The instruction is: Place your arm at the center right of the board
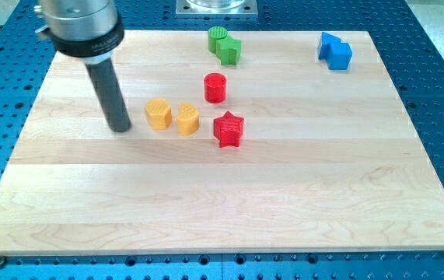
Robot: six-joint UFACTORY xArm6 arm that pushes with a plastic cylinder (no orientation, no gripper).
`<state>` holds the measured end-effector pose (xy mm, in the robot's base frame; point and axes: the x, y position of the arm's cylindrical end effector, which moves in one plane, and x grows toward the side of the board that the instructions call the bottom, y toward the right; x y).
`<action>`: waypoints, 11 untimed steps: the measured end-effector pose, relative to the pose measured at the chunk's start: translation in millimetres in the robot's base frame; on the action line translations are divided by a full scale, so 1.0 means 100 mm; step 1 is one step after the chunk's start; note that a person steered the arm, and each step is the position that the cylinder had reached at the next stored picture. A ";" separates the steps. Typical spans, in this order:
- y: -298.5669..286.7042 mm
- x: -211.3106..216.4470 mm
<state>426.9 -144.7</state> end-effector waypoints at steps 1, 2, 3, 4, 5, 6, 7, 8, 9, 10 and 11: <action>0.45 -0.02; 0.77 -0.02; 0.17 0.10; -0.01 0.28; -0.04 0.29; -0.07 0.29; -0.08 0.31; -0.08 0.39; -0.17 0.68; 0.16 1.13; 1.51 1.07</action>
